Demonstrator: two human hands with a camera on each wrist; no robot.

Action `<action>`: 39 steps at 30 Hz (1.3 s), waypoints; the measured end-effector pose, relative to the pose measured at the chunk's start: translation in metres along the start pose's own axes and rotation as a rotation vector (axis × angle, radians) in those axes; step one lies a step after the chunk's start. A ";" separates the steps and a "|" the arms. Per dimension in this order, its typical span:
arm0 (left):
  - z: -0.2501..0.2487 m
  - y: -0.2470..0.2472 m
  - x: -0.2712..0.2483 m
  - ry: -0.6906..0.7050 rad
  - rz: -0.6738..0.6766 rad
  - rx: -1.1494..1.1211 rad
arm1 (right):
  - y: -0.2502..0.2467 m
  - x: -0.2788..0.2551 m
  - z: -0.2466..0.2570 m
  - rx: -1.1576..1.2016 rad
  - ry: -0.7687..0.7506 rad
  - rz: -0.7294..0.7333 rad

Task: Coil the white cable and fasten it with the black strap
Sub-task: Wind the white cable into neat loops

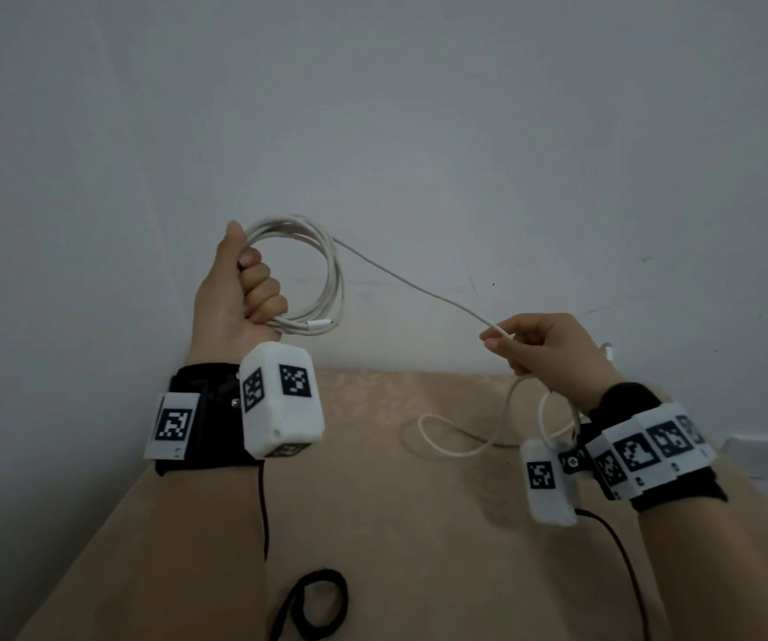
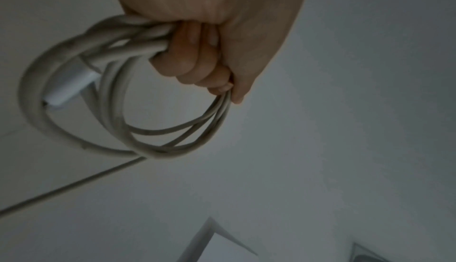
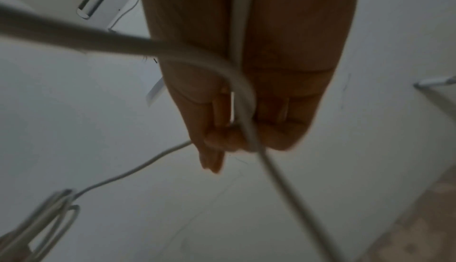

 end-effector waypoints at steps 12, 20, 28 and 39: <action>0.012 0.034 -0.012 0.084 0.112 0.419 | -0.009 -0.018 0.060 -0.086 -0.027 0.079; 0.028 0.055 -0.020 0.066 0.222 0.590 | 0.017 -0.049 0.119 0.489 -0.079 0.359; 0.051 0.084 -0.034 -0.041 0.424 0.596 | 0.037 -0.021 0.079 0.195 -0.036 0.143; 0.057 0.086 -0.034 -0.074 0.411 0.520 | 0.029 -0.017 0.072 0.230 -0.139 -0.063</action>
Point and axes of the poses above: each hand's wrist, its own x-axis towards the middle knuckle, its own y-axis out of the palm, z = x × y, the point moved 8 cm from there along x, towards the middle knuckle, and after that the axes turned 2 degrees about z, right-handed, at the moved point
